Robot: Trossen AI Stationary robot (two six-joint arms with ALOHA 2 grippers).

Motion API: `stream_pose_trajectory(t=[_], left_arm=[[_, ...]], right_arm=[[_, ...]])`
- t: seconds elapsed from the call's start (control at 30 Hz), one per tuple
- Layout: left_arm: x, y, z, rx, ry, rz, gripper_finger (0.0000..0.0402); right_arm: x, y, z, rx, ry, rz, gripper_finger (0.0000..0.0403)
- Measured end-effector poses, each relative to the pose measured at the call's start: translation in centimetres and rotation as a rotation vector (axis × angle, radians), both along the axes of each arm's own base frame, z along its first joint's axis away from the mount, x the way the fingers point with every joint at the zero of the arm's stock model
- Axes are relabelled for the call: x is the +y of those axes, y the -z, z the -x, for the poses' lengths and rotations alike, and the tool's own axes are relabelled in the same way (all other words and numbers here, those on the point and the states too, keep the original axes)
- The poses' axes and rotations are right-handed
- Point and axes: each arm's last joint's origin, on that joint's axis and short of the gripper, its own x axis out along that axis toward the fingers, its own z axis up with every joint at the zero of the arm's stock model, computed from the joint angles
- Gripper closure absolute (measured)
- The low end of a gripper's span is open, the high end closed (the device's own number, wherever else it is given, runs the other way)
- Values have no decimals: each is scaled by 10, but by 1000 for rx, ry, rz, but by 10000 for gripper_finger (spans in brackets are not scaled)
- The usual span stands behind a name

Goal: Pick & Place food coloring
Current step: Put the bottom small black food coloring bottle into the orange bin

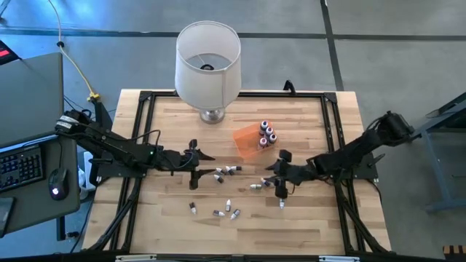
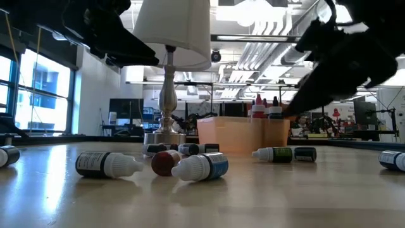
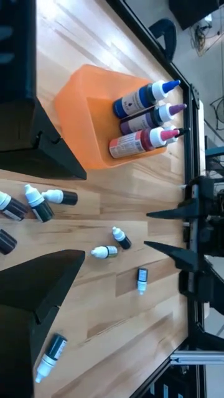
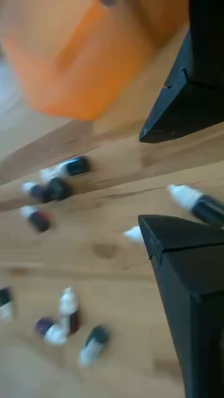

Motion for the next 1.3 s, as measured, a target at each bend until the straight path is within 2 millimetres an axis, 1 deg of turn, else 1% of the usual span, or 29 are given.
stream_pose_trajectory(t=[0.17,0.33,0.4,0.5,0.63,0.9,1.0,1.07,1.13,1.2,1.3], left_arm=[[0,0,0,0,0,0,211],[0,0,0,0,0,0,211],[0,0,0,0,0,0,211],[0,0,0,1,0,0,211],[0,1,0,7,0,-2,211],[0,1,0,9,0,-2,211],[0,2,1,15,0,-4,211],[0,1,0,15,0,-4,211],[0,1,0,15,0,-4,211],[0,1,0,15,0,-4,211],[0,1,0,15,0,-4,211]], right_arm=[[10,23,-4,48,7,-18,208],[12,48,-9,99,20,-15,208],[13,51,-11,106,30,-12,208],[12,50,-17,128,32,-13,213],[10,50,-19,148,47,-3,242],[4,51,-20,151,67,-10,330],[1,49,-24,118,72,-29,338],[-2,44,-29,56,71,-26,338],[-5,31,-40,-82,82,6,337],[-10,16,-52,-198,97,67,327],[-21,-6,-73,-273,127,188,317]])
